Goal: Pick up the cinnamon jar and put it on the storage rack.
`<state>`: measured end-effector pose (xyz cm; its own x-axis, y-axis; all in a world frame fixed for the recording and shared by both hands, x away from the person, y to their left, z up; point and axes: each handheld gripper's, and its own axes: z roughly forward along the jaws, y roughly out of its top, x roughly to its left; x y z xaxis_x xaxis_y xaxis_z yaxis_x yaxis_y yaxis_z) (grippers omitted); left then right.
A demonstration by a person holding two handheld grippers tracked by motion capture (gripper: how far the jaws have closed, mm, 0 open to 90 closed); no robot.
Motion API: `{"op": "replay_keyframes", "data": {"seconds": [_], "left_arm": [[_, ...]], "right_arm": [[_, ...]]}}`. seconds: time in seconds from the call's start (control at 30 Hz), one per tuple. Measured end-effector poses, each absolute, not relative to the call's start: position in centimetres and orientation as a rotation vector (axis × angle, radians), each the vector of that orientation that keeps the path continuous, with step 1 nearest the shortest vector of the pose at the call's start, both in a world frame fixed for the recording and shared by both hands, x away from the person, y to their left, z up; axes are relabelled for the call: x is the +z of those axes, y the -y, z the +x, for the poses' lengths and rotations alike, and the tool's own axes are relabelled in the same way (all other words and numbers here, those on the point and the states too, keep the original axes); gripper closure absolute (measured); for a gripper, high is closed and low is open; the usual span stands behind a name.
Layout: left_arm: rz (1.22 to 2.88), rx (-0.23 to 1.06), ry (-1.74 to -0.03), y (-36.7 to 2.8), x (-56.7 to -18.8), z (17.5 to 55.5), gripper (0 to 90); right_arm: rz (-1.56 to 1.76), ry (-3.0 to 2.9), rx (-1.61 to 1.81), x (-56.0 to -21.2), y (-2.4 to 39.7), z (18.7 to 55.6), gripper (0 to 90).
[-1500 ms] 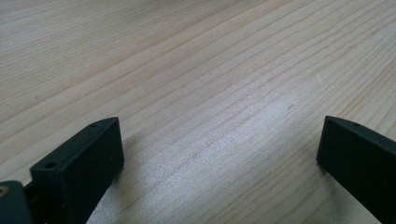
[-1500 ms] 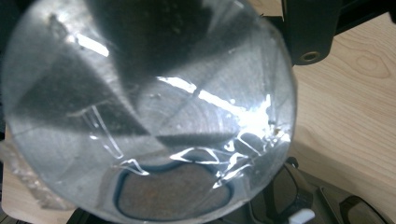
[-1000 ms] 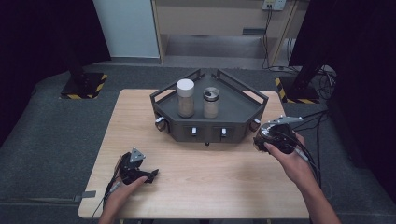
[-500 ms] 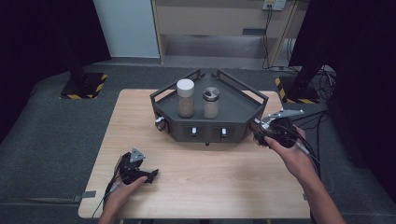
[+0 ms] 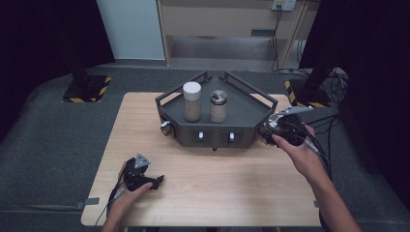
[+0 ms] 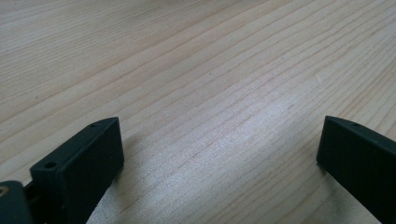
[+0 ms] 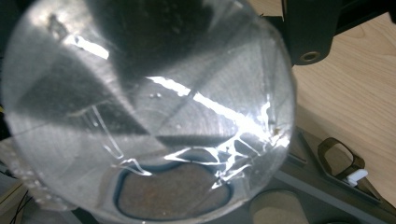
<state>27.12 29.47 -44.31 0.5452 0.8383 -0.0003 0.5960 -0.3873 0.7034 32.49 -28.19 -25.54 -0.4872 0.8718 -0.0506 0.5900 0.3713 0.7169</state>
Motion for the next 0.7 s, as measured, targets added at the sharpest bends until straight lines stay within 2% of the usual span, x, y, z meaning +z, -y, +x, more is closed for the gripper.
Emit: {"op": "replay_keyframes", "data": {"seconds": [0.7], "left_arm": [[2.121,0.473,-1.151,-29.5,-44.3,27.1,0.0]], "right_arm": [[1.267,-2.21,0.884,-24.7,27.5,34.1,31.7]]}}
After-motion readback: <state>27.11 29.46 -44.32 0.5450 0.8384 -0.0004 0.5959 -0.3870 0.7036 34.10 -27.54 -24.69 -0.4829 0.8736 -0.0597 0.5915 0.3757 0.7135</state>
